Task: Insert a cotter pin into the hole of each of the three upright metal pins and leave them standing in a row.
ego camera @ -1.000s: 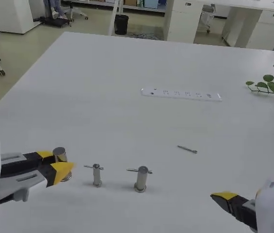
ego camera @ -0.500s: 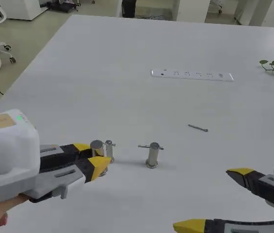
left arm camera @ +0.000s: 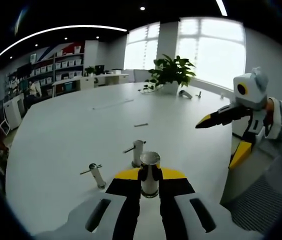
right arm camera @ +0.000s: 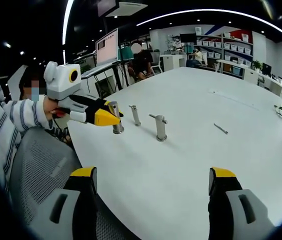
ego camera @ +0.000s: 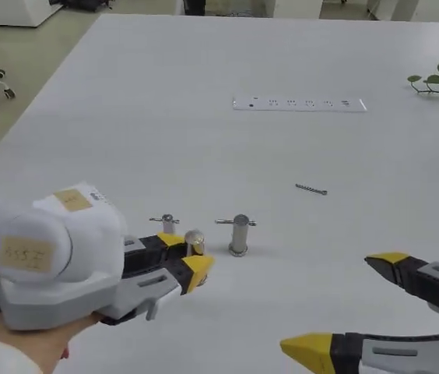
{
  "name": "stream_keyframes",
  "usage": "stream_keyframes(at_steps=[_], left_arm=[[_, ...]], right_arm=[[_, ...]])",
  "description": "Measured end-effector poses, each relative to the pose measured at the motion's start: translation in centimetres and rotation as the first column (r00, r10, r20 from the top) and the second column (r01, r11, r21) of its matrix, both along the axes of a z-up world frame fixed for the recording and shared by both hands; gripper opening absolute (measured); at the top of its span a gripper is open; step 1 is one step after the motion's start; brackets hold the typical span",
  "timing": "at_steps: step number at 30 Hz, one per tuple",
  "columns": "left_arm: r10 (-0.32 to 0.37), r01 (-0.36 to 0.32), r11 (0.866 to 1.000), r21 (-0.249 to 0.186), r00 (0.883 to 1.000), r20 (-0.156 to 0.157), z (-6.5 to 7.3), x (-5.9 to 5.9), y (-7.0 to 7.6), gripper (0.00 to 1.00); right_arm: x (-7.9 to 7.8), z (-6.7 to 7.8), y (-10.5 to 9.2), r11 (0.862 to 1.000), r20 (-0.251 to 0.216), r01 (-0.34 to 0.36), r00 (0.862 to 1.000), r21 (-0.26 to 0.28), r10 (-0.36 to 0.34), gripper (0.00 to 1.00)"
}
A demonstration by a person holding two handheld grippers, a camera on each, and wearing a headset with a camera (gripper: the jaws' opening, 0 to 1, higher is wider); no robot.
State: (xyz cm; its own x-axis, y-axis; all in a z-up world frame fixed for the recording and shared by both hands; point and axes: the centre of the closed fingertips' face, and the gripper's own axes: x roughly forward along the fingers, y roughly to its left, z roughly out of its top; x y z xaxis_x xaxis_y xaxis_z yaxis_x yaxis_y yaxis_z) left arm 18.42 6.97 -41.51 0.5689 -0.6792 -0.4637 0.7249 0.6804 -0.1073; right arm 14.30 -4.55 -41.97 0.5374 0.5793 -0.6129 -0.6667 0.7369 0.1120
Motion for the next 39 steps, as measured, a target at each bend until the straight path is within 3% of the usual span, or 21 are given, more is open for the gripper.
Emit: stream_keyframes(at_steps=[8,16,39], left_arm=[[-0.002,0.002,1.0,0.01,1.0,-0.017,-1.2,0.2,-0.9,0.09],[0.01,-0.009,0.999,0.037,1.0,-0.023,-2.3,0.4,-0.9,0.09],[0.01,-0.007,0.998,0.065,0.999,-0.044,-3.9,0.5,-1.1,0.09]], right_arm=[[-0.2,-0.2,-0.2,1.0,-0.005,-0.002,1.0,0.0,0.002,0.91],[-0.4,-0.2,-0.2,1.0,-0.004,-0.013,1.0,-0.002,0.013,0.91],[-0.6,-0.2,-0.5,1.0,-0.012,0.005,1.0,-0.017,-0.005,0.91]])
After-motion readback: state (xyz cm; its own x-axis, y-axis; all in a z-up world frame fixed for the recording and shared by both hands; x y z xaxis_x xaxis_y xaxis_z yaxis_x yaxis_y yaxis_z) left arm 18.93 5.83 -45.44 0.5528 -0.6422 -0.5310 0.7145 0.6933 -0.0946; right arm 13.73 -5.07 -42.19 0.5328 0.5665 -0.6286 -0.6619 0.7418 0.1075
